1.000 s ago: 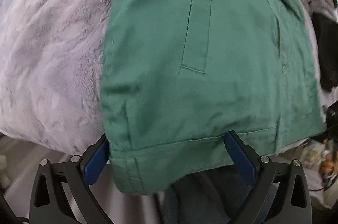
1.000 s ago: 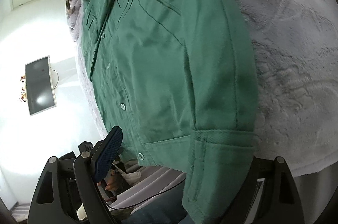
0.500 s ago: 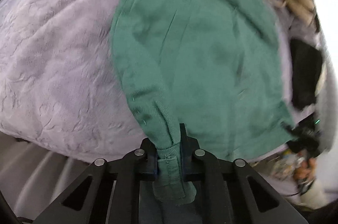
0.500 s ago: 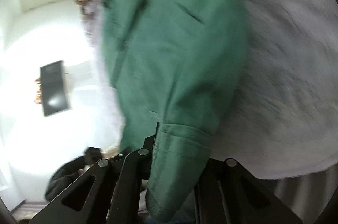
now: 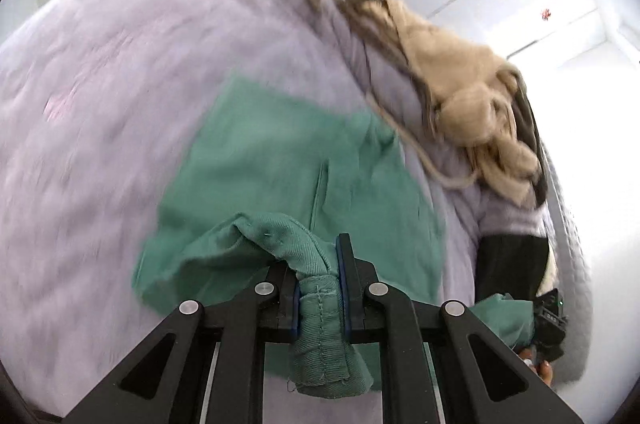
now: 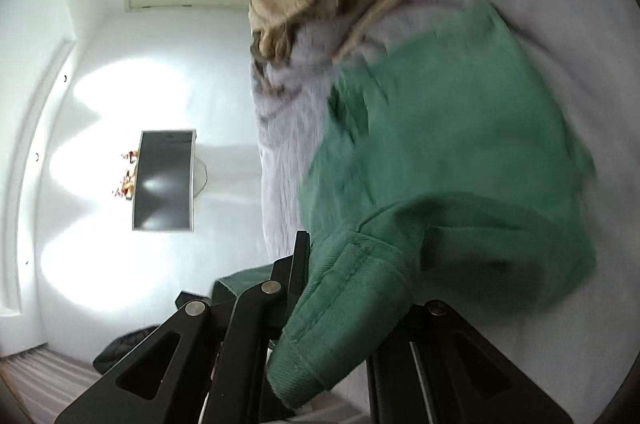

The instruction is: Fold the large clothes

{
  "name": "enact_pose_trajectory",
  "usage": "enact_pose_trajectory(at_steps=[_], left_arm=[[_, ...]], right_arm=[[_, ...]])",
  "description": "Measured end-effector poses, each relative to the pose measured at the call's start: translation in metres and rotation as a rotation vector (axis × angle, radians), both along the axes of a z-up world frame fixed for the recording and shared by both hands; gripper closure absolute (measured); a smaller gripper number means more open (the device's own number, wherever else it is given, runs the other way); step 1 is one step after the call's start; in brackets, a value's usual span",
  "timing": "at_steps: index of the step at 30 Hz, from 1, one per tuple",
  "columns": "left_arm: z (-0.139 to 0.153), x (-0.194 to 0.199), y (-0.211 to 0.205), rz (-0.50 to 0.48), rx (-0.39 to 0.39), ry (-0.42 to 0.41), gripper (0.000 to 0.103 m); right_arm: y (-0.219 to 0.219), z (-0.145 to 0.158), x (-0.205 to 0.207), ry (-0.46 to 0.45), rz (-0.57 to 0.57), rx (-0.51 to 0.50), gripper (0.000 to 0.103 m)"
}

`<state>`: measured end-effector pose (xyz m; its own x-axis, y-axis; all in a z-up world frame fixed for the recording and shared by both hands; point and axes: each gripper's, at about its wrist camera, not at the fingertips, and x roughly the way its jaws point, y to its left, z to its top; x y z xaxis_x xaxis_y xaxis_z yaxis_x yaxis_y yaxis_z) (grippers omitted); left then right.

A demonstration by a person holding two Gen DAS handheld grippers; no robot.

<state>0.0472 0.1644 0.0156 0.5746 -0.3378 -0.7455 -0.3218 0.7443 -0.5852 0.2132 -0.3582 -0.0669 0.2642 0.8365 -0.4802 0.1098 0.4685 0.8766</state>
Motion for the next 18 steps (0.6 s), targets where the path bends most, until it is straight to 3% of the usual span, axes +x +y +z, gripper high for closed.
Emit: enact_pose_trajectory(at_steps=[6,12,15,16,17,18], left_arm=[[-0.042,0.103,0.004,0.011,0.087,0.002,0.087],[-0.109,0.155,0.006,-0.023,0.177,0.089,0.087],[-0.122,0.164,0.004,-0.041,0.215,0.113,0.082],[-0.122,0.164,0.004,-0.051,0.216,0.113,0.076],[-0.12,0.164,0.005,-0.063,0.217,0.109,0.069],[-0.116,0.162,0.005,-0.068,0.22,0.1,0.049]], right_arm=[[0.02,-0.046,0.094,0.024,-0.009,-0.137,0.096],[0.023,-0.107,0.124,0.095,-0.071,-0.212,0.089],[0.016,-0.118,0.116,0.108,-0.14,-0.158,0.073],[0.014,-0.116,0.112,0.104,-0.157,-0.148,0.053],[0.011,-0.112,0.109,0.093,-0.174,-0.147,0.034],[0.01,-0.103,0.107,0.068,-0.191,-0.159,0.033]])
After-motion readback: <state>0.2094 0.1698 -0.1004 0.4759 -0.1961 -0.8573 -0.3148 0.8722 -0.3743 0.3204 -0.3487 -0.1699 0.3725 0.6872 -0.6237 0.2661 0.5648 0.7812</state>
